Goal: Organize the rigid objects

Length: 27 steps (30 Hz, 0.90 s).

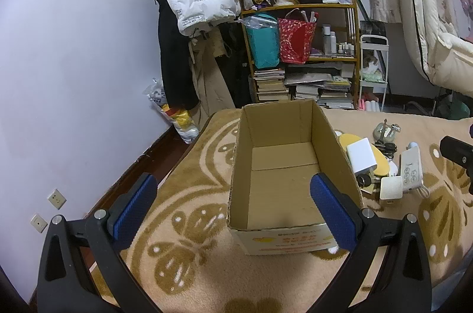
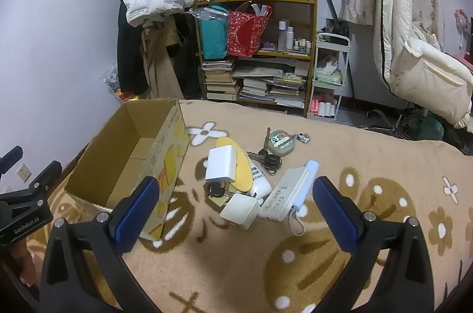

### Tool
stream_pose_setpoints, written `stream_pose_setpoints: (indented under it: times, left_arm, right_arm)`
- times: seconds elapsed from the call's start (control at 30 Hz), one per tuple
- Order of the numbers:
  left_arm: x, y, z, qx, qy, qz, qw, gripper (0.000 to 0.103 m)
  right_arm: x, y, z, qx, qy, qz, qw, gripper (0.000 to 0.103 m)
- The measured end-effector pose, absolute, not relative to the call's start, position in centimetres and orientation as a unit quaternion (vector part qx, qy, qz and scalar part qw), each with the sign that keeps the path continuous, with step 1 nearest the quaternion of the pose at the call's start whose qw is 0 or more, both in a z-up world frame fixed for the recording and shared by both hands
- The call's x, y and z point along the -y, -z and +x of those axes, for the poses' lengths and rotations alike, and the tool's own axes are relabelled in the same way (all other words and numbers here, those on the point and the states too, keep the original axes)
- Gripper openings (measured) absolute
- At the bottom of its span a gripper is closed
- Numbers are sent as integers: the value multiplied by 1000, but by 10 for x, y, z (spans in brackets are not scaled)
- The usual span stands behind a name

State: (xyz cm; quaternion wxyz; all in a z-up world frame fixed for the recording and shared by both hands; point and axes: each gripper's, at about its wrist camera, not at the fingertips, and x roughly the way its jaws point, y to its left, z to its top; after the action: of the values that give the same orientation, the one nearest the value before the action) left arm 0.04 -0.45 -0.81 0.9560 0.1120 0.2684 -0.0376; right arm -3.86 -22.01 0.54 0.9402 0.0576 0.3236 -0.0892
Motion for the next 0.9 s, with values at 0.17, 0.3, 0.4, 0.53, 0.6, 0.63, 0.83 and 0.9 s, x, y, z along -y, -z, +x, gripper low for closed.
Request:
stream_pose_setpoints:
  times: [0.17,0.3,0.4,0.53,0.6,0.63,0.83,0.9]
  left_arm:
    - [8,10,2,-274,45,116,954,102]
    - [9,8,8,-279,45,124,951,102]
    - [10,7,14,-284,45,126,949,102]
    - [8,14,28,-302,35,121,945,102]
    - [9,17,35,-308,29,125,943,102]
    - [10,17,38,-311,28,126,942,102]
    - [14,21,58,-335,22,144,931,102]
    - [14,23,64,-343,22,151,927,102]
  right_arm:
    - [220,-5,-33,-329,90,53,938,103]
    - [223,-5,-23,-335,90,48,937,103]
    - [227,-2,-17,-339,83,59,935,103]
    - [232,6,-9,-353,81,63,930,103]
    - [232,7,-1,-363,80,64,926,103]
    - [234,9,0,-367,78,66,925,103]
    - [237,15,13,-386,71,69,917,103]
    - [238,19,17,-393,70,69,914,103]
